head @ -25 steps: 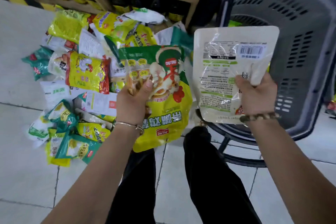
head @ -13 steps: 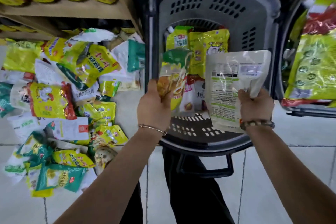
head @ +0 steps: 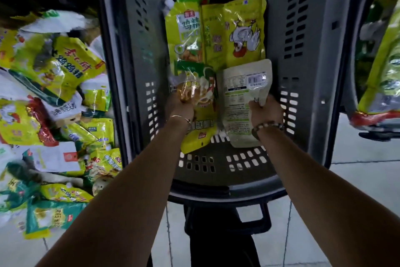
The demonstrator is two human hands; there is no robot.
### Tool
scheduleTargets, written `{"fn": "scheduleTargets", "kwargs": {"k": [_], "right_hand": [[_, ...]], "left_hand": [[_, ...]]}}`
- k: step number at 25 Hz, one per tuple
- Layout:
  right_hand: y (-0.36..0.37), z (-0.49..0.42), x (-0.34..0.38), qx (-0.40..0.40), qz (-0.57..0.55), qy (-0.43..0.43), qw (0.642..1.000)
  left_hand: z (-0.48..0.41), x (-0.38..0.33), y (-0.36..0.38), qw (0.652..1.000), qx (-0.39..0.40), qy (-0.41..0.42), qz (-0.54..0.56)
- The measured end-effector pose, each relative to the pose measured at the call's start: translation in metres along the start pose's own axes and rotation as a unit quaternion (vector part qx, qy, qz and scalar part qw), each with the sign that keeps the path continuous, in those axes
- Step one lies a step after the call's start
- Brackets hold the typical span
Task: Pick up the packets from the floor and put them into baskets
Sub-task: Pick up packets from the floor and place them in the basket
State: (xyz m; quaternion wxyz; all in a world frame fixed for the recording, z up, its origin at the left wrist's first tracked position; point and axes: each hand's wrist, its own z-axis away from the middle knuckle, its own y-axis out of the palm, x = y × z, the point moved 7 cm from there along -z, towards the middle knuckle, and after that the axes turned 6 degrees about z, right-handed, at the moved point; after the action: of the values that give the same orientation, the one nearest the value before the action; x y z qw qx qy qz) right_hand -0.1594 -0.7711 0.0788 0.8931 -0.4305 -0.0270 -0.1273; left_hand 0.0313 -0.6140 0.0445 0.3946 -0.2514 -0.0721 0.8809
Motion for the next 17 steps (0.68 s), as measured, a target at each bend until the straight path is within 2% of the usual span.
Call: {"fn": "scheduleTargets", "kwargs": {"k": [5, 8, 10, 12, 14, 15, 17], "right_hand": [[0.033, -0.017, -0.023, 0.031, -0.031, 0.028, 0.999], [0.035, -0.02, -0.023, 0.018, 0.0, 0.062, 0.998], [0.029, -0.015, -0.021, 0.004, -0.008, 0.058, 0.998], [0.02, -0.007, -0.016, -0.006, -0.003, 0.012, 1.0], [0.014, 0.002, -0.009, -0.009, 0.019, -0.067, 0.998], [0.013, 0.007, -0.004, -0.005, 0.038, -0.112, 0.993], [0.022, 0.015, 0.007, 0.012, 0.132, -0.203, 0.97]], "left_hand": [[-0.034, 0.039, 0.002, 0.993, -0.005, -0.072, 0.09], [-0.041, 0.046, -0.003, 0.993, -0.027, -0.083, 0.085], [-0.036, 0.041, -0.008, 0.997, -0.047, -0.063, 0.028], [-0.021, 0.03, -0.017, 0.995, -0.073, -0.013, -0.069], [0.0, 0.011, -0.019, 0.983, -0.084, 0.086, -0.14], [0.011, 0.0, -0.018, 0.965, -0.085, 0.158, -0.189], [0.025, -0.019, -0.004, 0.893, -0.065, 0.289, -0.34]]}}
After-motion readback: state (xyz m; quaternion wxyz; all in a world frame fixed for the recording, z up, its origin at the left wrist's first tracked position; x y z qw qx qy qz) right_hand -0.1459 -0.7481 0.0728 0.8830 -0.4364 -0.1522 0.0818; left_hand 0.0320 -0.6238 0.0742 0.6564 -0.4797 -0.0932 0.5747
